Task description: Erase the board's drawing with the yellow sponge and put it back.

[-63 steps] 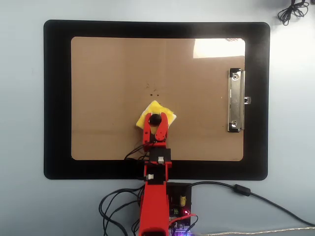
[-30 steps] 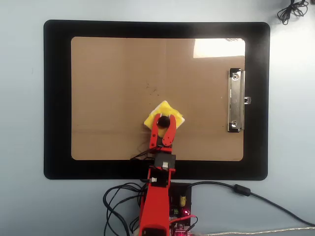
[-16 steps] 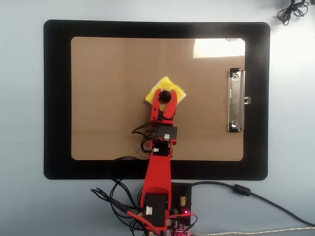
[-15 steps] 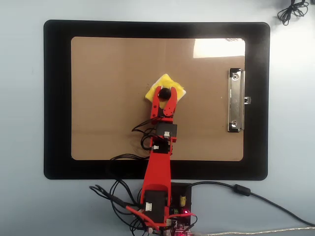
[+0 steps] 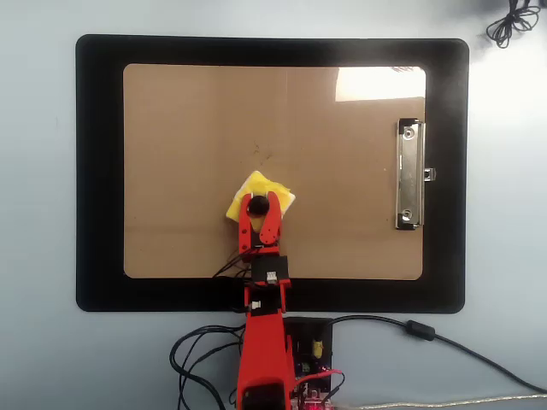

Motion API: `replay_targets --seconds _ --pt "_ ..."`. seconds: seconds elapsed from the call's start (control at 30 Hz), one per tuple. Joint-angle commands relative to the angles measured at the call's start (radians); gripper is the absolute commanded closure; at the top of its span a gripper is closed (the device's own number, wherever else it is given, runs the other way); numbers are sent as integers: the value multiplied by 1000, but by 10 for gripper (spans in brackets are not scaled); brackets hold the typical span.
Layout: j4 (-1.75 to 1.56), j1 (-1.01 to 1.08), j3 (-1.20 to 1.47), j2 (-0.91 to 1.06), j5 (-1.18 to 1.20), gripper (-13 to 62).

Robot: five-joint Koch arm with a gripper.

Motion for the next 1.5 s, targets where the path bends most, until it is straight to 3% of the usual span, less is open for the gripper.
replay_targets --seconds 0.0,0.13,0.23,0.33,0.5,0.63,1.0,1.1,1.33,1.4,1.47 --pt "-20 -31 -150 -123 -61 576" --pt "-21 -18 -489 -453 -61 575" --pt "-21 11 -592 -531 -57 576" --pt "-32 72 -433 -420 -55 576" --pt "-95 71 -14 -72 -55 576" --pt "-91 69 83 46 -54 576" --pt "-103 173 -629 -626 -55 576" --pt "-126 172 -477 -534 -57 576" --pt "-153 163 21 -71 -55 576" --pt "-152 163 -8 -80 -55 576" --pt "-149 163 -144 -207 -55 576"
